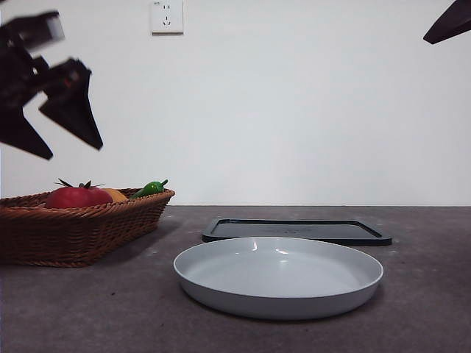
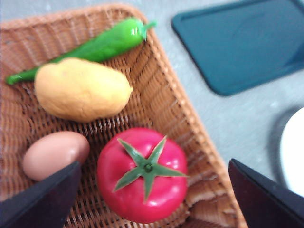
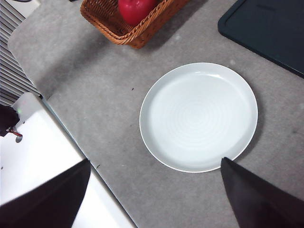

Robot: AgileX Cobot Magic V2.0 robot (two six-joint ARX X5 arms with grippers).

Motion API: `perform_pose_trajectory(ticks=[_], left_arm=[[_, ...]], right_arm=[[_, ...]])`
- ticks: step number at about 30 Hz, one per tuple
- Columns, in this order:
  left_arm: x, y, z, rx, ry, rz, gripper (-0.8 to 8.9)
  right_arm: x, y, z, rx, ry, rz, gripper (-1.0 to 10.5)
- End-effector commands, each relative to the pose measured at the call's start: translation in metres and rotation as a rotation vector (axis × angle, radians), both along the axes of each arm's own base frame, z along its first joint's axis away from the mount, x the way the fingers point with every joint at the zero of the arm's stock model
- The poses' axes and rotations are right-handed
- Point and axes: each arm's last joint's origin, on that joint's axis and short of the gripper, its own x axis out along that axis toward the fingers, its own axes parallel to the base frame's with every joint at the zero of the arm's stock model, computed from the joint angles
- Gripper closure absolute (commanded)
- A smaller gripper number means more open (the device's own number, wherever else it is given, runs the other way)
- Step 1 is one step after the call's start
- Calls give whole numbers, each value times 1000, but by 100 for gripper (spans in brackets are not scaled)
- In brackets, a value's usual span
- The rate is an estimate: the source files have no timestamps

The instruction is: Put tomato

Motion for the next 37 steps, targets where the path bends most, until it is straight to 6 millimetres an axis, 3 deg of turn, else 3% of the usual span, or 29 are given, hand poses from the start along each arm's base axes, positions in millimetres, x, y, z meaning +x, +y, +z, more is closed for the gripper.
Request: perform_pose_trajectory(ticks=[1,11,29,31,37], left_arm=[[11,-3,-5,30,-12,-29,315],[28,-5,-31,55,24,-40,314],[37,-7,-51,62,73,-42,317],[37,-7,-51,62,72,-42,331],[37,-7,-51,61,78,-41,508]], right_arm=[[2,2,6,7,-23,7,509],[2,1,6,9,-18,4,509],[2,1,6,10,-18,3,509],[2,1,6,10,-18,3,509],[2,1,6,10,-18,3,510]])
